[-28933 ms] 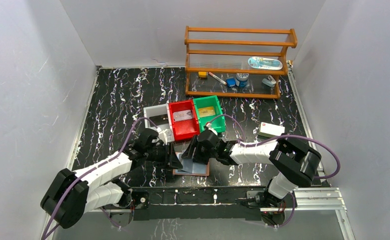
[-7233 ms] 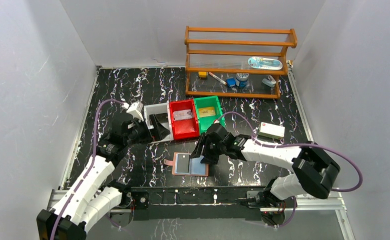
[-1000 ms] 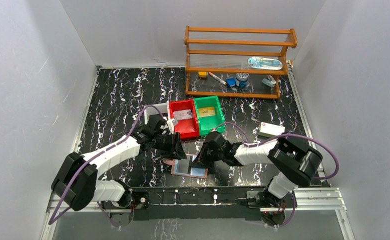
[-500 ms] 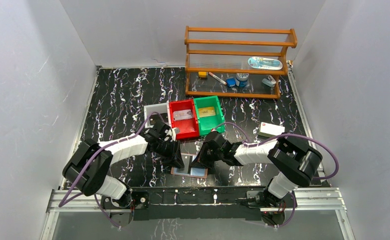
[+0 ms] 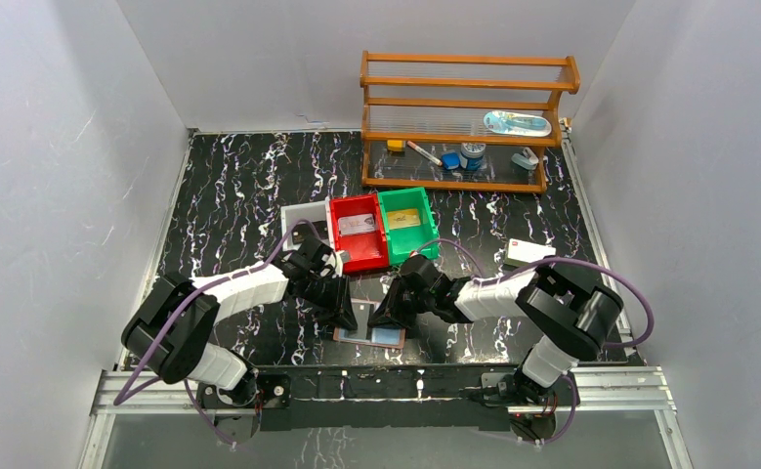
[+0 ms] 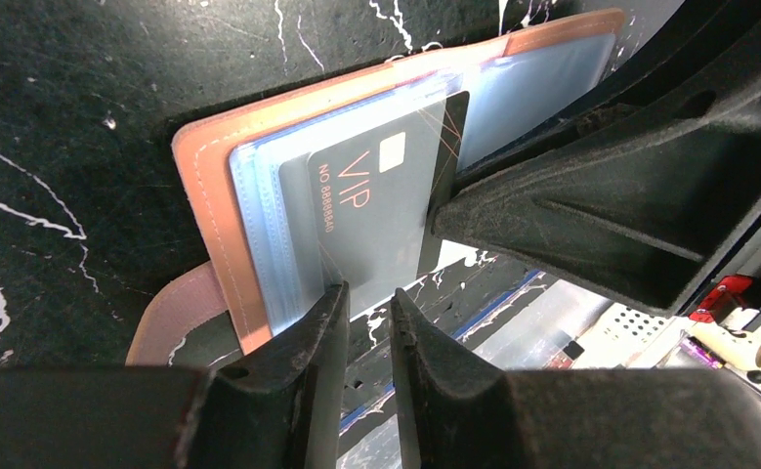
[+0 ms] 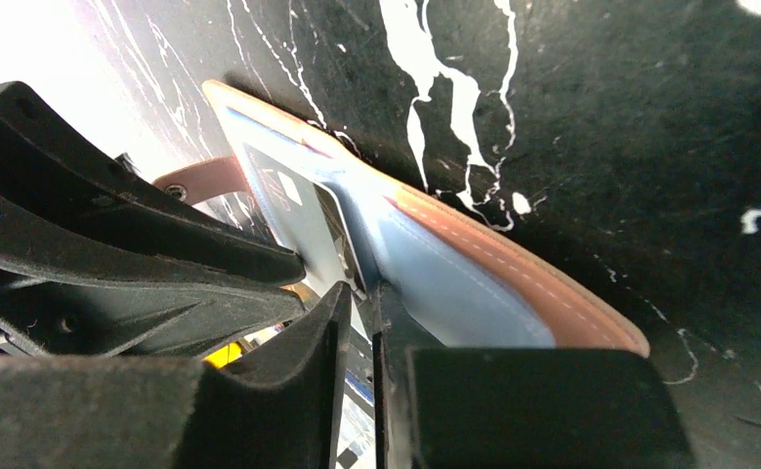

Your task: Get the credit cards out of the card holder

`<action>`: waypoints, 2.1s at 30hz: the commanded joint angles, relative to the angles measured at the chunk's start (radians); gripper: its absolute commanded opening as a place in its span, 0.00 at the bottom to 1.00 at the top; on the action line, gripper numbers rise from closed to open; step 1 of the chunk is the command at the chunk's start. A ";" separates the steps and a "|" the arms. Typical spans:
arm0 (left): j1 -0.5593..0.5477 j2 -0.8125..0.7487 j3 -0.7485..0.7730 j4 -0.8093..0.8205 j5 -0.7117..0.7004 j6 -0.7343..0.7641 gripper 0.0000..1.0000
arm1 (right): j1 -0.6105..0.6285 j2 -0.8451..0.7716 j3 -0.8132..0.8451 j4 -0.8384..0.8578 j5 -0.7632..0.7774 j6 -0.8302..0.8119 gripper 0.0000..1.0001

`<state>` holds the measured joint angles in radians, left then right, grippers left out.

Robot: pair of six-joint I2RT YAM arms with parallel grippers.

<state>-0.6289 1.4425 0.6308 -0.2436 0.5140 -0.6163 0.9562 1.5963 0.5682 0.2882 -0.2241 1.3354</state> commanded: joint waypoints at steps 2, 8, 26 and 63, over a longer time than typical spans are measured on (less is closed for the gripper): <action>-0.011 -0.021 -0.019 -0.070 -0.070 0.014 0.20 | -0.003 0.014 0.004 0.033 0.004 -0.016 0.15; -0.011 -0.060 -0.020 -0.071 -0.111 0.001 0.20 | -0.004 -0.067 -0.018 -0.067 0.082 -0.025 0.01; -0.014 -0.103 0.052 -0.070 -0.052 0.006 0.29 | -0.022 -0.082 -0.055 -0.058 0.045 -0.003 0.08; -0.064 0.082 0.032 -0.065 -0.045 0.040 0.25 | -0.029 -0.018 -0.104 0.196 0.003 0.036 0.14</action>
<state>-0.6712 1.5131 0.7002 -0.2615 0.5098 -0.5934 0.9192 1.5578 0.4789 0.3733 -0.2432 1.3651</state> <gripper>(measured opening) 0.257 0.195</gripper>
